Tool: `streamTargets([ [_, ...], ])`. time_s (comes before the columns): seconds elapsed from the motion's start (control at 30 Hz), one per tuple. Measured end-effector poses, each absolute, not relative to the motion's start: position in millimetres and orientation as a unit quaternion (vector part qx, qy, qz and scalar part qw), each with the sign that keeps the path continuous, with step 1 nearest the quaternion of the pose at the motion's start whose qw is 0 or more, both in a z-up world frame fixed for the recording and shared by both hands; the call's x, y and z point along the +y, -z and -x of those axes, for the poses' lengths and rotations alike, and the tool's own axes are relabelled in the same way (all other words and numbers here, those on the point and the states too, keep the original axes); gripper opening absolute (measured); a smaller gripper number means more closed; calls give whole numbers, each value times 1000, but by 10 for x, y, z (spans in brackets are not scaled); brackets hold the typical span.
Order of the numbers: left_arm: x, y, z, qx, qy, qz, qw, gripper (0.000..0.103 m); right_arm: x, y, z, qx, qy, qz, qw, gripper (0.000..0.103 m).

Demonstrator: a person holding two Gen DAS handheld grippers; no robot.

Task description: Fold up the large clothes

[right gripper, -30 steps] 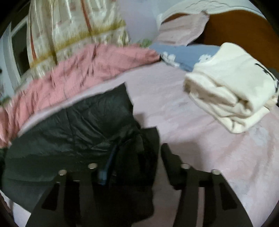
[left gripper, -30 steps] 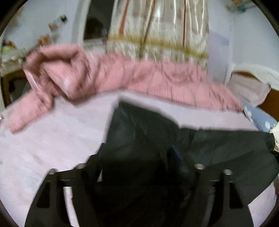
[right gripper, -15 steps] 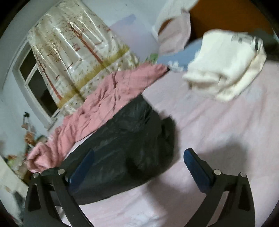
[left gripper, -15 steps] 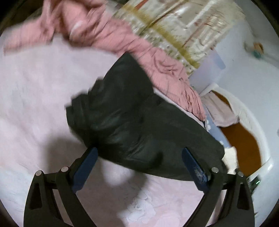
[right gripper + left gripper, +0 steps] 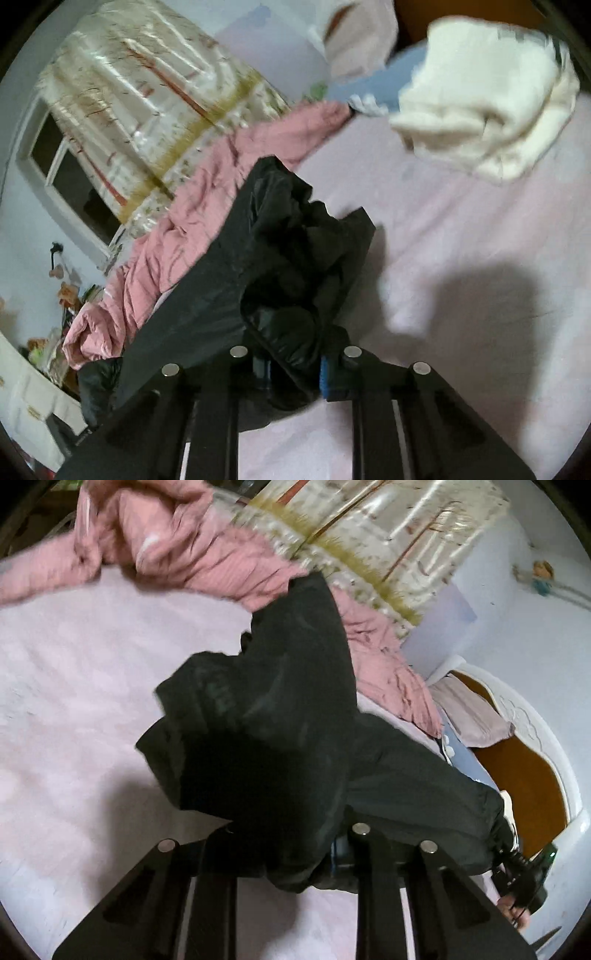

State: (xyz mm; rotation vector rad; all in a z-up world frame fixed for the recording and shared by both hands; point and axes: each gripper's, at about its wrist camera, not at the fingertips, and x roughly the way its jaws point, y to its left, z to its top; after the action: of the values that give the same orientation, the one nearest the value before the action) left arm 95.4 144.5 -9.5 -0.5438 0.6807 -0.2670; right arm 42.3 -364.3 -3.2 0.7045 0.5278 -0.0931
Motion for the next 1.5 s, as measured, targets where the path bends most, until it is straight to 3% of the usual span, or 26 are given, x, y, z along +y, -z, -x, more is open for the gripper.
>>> streamTargets([
  [0.13,1458,1,-541,333,142,273,891,24,-3676,-136,-33,247,43,-322,913,17],
  [0.23,1377,12,-411,329,104,218,913,54,-3747,-82,163,261,58,-314,911,20],
  [0.27,1362,8,-383,317,74,193,926,65,-3768,-41,207,265,66,-314,909,26],
  [0.37,1260,-149,-261,267,25,118,956,68,-3805,-36,288,263,136,-291,910,59],
  [0.4,1196,-229,-183,242,9,90,966,68,-3777,-93,352,244,170,-266,917,65],
  [0.47,1080,-355,-2,188,-19,42,981,69,-3687,-252,461,202,199,-210,936,68],
  [0.53,978,-478,139,166,-9,29,986,67,-3586,-382,549,175,202,-170,949,68],
  [0.6,908,-616,254,166,79,77,980,39,-3449,-484,601,164,164,-137,963,68],
  [0.63,835,-668,286,164,105,77,978,36,-3395,-517,612,165,148,-130,967,68],
  [0.73,388,-750,308,178,186,39,965,19,-3216,-581,616,168,91,-124,974,55],
  [0.83,-34,-674,167,218,222,19,950,17,-3054,-603,551,180,43,-122,975,45],
  [0.97,-404,-326,-259,312,303,74,897,15,-2868,-549,508,202,7,-102,974,43],
  [1.07,-499,72,-498,371,278,118,878,3,-2892,-496,421,223,-31,-139,964,39],
  [1.23,-479,354,-631,393,277,146,865,3,-2859,-395,237,275,-110,-207,932,16],
  [1.5,-413,439,-603,395,282,185,855,4,-2024,-198,-614,440,-176,-158,866,13],
])
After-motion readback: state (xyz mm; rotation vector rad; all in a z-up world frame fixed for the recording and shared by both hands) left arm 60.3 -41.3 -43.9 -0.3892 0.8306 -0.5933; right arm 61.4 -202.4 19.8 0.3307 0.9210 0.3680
